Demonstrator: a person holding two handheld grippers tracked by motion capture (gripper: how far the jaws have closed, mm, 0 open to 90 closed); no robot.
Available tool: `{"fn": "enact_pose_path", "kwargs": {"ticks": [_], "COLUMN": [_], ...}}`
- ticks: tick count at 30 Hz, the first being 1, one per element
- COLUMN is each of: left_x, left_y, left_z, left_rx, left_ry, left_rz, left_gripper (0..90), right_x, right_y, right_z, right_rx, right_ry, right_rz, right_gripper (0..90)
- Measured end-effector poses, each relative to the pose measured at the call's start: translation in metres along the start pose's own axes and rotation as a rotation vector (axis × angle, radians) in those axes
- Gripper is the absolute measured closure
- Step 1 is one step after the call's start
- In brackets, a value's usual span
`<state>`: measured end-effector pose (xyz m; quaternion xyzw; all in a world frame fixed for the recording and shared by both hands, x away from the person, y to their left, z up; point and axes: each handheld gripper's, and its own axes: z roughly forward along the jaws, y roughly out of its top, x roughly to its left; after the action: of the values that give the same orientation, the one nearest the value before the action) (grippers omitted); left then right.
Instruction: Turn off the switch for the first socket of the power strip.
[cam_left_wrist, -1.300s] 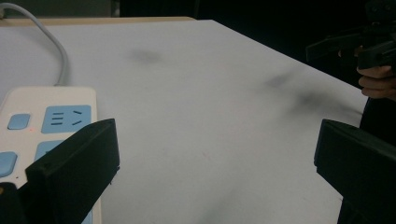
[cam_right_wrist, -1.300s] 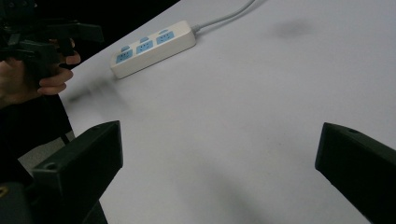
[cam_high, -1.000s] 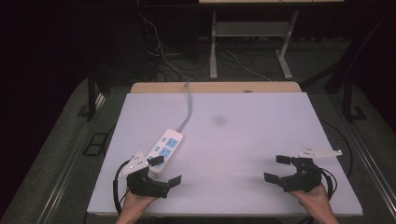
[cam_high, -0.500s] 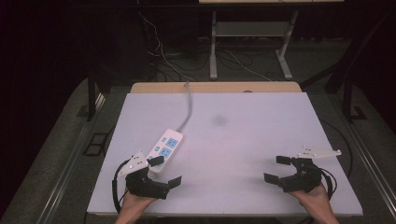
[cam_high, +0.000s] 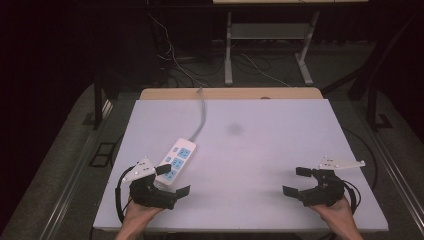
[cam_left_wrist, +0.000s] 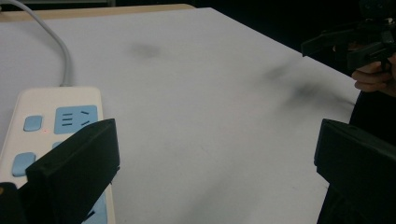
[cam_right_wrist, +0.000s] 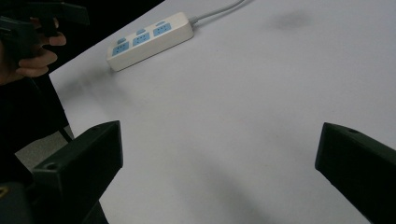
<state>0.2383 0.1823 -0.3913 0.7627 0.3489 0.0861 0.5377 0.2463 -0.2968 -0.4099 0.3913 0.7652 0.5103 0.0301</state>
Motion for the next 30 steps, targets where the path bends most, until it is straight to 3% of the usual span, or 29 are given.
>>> {"fn": "enact_pose_path", "kwargs": {"ticks": [30], "left_x": [0.027], "left_y": [0.031], "left_z": [-0.004], "left_rx": [0.083], "left_ry": [0.044], "left_rz": [0.014], "left_gripper": [0.0], "right_x": [-0.001], "right_y": [-0.001], "right_z": [-0.001], "right_rx": [0.007], "right_ry": [-0.017], "right_rz": [0.003], "right_gripper": [0.5]}}
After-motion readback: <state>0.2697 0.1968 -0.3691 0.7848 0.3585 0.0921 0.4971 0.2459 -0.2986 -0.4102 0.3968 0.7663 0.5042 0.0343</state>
